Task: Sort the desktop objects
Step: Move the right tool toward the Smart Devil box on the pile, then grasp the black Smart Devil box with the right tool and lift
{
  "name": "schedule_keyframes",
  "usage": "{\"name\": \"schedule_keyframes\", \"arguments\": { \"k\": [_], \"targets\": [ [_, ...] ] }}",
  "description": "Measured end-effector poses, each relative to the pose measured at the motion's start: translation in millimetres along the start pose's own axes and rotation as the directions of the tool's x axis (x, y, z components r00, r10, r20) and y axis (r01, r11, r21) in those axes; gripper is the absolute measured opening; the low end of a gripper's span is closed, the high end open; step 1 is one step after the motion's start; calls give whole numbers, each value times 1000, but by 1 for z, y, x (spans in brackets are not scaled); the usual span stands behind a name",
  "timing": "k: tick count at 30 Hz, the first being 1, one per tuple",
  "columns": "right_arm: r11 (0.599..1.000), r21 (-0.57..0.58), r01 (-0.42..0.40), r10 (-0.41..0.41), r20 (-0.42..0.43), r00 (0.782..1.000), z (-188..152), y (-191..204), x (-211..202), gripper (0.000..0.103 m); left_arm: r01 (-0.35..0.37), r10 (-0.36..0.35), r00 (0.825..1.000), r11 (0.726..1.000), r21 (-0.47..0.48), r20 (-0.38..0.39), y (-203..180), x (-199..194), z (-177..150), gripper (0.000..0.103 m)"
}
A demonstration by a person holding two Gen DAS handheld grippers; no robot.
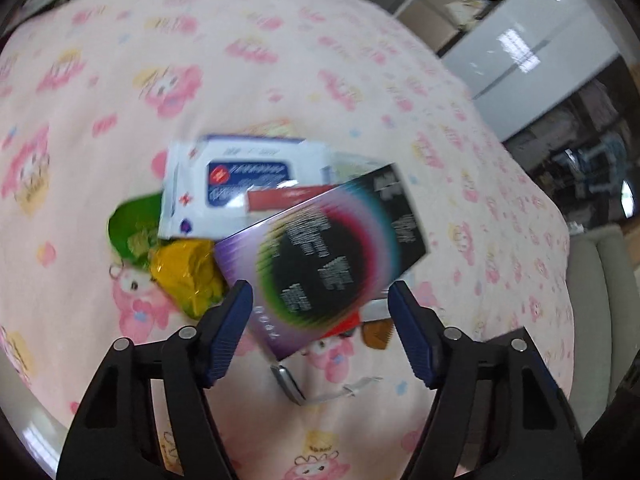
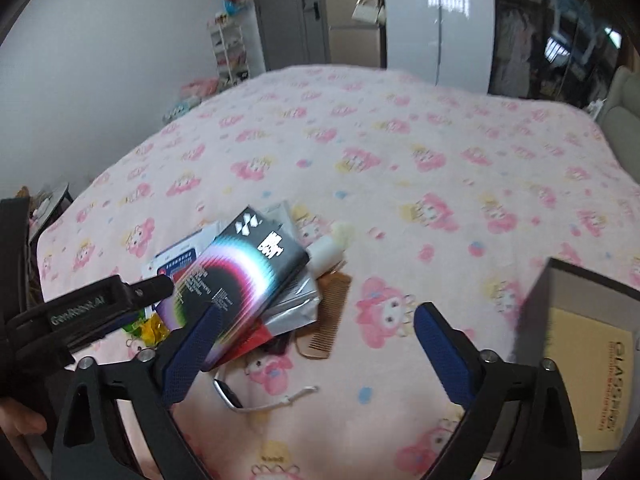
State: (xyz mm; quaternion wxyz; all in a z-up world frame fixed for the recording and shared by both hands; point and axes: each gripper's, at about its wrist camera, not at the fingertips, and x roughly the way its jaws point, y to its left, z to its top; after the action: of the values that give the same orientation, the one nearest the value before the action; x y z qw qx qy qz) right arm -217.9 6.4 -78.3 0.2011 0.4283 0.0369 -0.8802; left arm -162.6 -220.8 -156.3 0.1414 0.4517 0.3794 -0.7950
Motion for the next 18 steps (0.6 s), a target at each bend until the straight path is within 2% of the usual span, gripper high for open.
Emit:
{"name": "schedule_keyframes", "arguments": {
  "k": [1,2,3,5,7,10,13,16,18],
  "targets": [
    [1000,-2,-10,10,-26,1000,-1,3,13,82,-2,1,1000,999,-32,-30,10,8,-1,67],
    [1000,-9,-20,20,-44,999,-1,6,23,71,4,-8,998,998,-62,-65,19,16,-3,64],
    [1000,-17,-24,23,-57,998,0,8,32,66,12,-21,995,996,-92,-96,26,24,-4,62],
    [999,-41,-9,6,-64,998,8,9,45,65,23,-37,993,992,-124,-113,32,30,-5,59],
    [998,-59,21,-25,-62,998,23,5,58,65,9,-17,996,995,-102,-85,28,29,-6,51],
    [998,-62,17,-21,-75,997,45,1,81,65,-11,5,998,996,-94,-57,23,31,-7,48],
    [997,-75,13,-18,-74,997,58,5,104,65,-7,-2,997,992,-124,-76,29,40,-6,43],
    [995,-97,10,-19,-94,995,65,7,128,62,6,-17,997,990,-142,-77,35,44,-2,44],
    [996,-92,-23,10,-130,991,63,5,141,60,-1,-6,998,992,-126,-63,33,44,0,44]
  ]
}}
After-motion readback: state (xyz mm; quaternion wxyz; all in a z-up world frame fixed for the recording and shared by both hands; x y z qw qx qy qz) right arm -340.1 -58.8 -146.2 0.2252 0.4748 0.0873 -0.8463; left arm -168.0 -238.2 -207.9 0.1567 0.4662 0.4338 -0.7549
